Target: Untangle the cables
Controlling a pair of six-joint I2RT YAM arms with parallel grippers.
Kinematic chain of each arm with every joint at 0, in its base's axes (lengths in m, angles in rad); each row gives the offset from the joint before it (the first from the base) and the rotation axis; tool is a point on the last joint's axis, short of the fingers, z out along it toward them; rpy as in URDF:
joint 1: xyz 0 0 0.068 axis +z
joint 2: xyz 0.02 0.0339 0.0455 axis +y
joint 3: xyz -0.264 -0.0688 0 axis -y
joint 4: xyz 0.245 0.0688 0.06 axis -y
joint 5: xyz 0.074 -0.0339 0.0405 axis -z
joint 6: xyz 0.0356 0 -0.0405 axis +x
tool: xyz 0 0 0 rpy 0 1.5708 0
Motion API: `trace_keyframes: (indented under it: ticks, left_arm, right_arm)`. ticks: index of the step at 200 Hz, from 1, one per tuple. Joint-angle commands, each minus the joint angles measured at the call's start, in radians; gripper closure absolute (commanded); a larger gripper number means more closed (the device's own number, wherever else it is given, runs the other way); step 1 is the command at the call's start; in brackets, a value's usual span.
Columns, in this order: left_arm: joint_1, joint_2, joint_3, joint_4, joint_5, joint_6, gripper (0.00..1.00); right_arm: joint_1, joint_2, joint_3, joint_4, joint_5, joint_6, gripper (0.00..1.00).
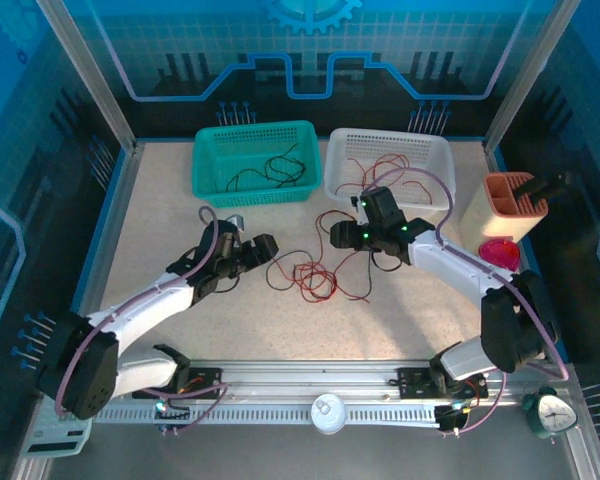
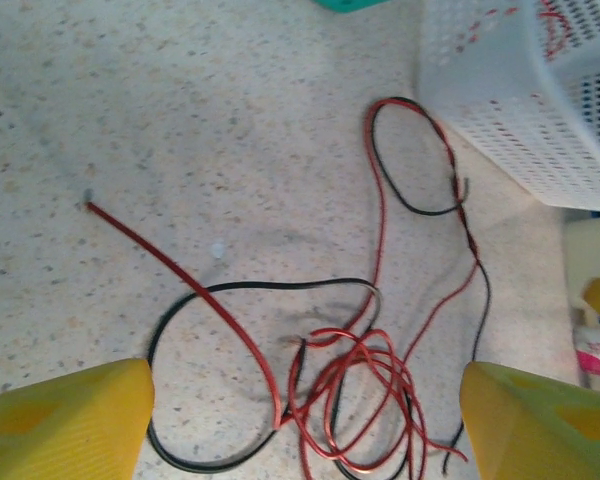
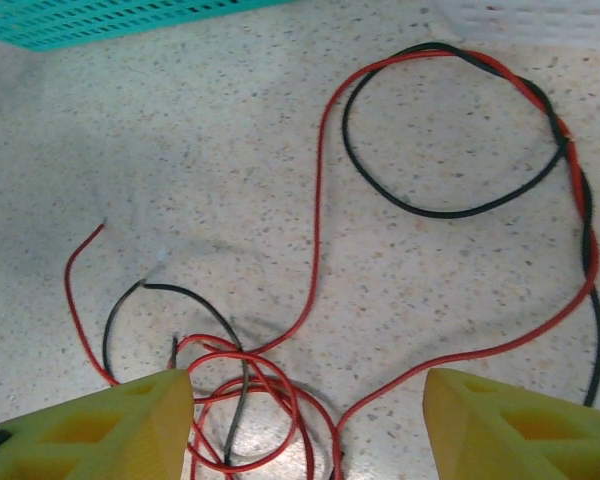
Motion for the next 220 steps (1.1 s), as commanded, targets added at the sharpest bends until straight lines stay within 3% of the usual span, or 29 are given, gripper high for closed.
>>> trace_keyframes:
  ticks: [1, 39, 134, 175, 196, 220]
  left_arm:
    - [-0.008, 0.045, -0.02, 0.03, -0.039, -0.019, 0.24]
    - [-0.008, 0.105, -0.003, 0.07, -0.049, -0.031, 0.33]
    - [-0.008, 0.22, 0.031, 0.141, -0.036, -0.047, 0.4]
    - [-0.008, 0.27, 0.052, 0.163, -0.028, -0.038, 0.49]
    - [-0.008, 0.283, 0.059, 0.175, -0.029, -0.027, 0.61]
    - [-0.008, 0.271, 0.102, 0.137, -0.036, 0.026, 0.83]
  right_arm:
    - [0.026, -0.01, 0.022, 0.031, -0.032, 0.019, 0.37]
    - [0.056, -0.002, 0.032, 0.04, -0.03, 0.027, 0.37]
    - [0.061, -0.022, 0.044, 0.023, -0.012, 0.018, 0.37]
    - [0.061, -0.044, 0.048, 0.015, -0.014, 0.021, 0.37]
    - [0.06, -0.061, 0.053, 0.007, -0.017, 0.018, 0.37]
    - [0.062, -0.079, 0.06, -0.003, -0.022, 0.014, 0.37]
